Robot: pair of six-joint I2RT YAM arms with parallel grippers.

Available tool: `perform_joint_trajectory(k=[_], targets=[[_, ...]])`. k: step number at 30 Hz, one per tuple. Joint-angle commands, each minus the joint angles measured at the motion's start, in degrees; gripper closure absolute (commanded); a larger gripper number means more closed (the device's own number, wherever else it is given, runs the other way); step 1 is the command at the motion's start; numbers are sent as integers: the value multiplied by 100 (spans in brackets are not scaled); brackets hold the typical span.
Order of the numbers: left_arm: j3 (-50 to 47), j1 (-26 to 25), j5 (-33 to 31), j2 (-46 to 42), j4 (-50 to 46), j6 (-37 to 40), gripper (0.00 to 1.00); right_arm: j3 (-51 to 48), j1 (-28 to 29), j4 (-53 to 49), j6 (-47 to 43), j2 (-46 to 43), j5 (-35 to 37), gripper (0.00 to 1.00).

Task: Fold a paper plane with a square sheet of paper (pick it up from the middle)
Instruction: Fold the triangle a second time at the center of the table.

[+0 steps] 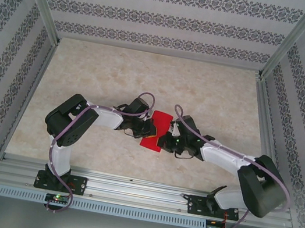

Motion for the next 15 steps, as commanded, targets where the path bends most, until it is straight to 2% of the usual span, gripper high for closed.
perform_joint_trajectory(k=[1,7,15], targets=[[-150,-34,-330,356,-624,200,94,254,-47,295,177,504,-80,94],[-162,-34,-303,334,-603,220,94,160,-155,231,7,996,-31,94],[-103,-33,-292,325,-641,273,94,-385,-191,93,-130,1126,97,95]])
